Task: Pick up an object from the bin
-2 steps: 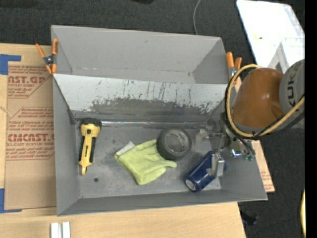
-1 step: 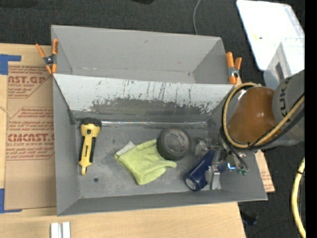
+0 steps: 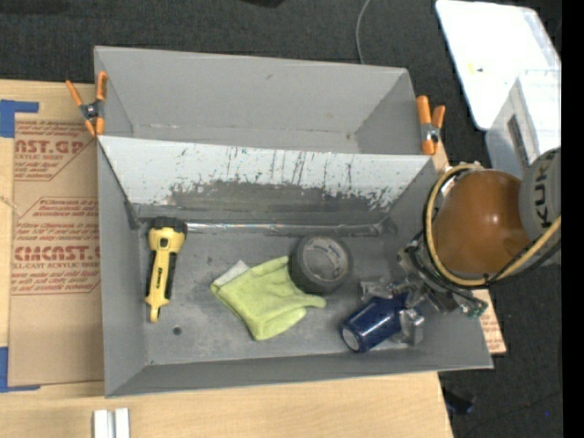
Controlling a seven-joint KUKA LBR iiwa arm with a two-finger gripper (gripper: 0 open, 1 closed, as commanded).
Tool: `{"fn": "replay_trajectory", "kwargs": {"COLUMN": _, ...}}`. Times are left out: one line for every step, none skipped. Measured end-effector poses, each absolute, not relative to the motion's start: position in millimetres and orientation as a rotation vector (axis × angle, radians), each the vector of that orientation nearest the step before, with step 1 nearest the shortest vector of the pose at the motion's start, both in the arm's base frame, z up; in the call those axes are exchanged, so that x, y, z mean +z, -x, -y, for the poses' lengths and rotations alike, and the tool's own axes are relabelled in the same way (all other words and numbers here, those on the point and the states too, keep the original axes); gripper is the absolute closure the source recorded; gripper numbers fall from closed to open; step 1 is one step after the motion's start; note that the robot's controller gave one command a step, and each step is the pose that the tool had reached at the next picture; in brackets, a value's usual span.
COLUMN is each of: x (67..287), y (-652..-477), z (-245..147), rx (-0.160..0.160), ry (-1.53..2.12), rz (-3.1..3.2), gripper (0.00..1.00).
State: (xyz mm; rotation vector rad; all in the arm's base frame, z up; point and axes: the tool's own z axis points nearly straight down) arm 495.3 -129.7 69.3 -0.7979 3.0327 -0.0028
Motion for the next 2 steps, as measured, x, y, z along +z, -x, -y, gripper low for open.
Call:
{"fn": "replay_trajectory", "kwargs": {"x": 69.3, "y": -495.4, "z": 129.6, "rx": -0.004, "ry": 0.799, "rz": -3.032, "gripper": 1.0}}
{"fn": "replay_trajectory", "kwargs": {"x": 69.4, "y": -495.4, "z": 129.6, "rx": -0.004, "ry": 0.799, "rz": -3.032, "gripper": 1.0}}
